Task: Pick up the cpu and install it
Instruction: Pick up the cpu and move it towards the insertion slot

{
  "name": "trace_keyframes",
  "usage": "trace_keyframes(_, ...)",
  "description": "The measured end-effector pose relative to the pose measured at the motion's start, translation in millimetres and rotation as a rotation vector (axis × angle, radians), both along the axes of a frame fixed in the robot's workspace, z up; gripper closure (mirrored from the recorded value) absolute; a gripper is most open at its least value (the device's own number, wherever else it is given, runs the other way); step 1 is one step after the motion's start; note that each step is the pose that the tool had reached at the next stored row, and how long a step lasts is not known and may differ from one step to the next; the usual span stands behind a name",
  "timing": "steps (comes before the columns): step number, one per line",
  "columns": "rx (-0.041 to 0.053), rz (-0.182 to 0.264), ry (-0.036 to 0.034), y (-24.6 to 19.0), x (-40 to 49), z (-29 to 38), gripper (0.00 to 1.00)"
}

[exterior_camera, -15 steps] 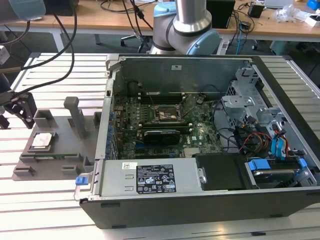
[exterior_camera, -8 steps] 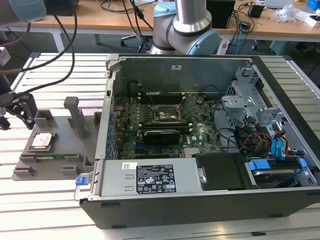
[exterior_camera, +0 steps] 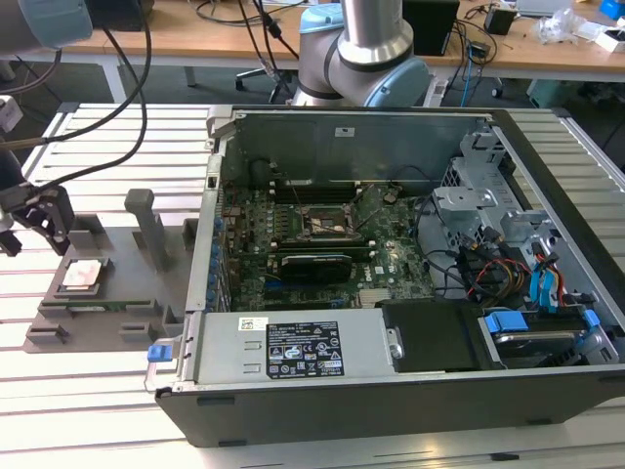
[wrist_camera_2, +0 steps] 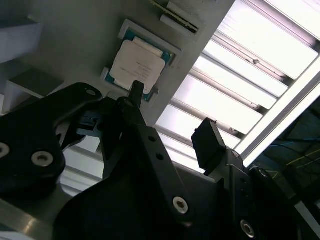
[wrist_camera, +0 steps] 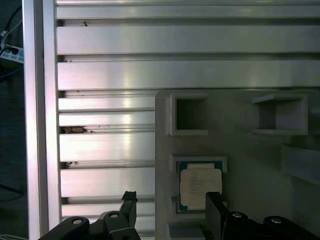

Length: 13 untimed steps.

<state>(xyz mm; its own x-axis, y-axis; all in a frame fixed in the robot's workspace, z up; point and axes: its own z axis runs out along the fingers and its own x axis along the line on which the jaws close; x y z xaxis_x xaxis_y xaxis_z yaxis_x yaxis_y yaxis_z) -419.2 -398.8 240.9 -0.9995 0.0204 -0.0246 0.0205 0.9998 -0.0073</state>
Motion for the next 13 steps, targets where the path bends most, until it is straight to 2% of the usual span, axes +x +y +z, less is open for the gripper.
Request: trace_keyframes(13, 0.0, 0.0, 0.0, 0.0, 0.0, -7.0, 0.34)
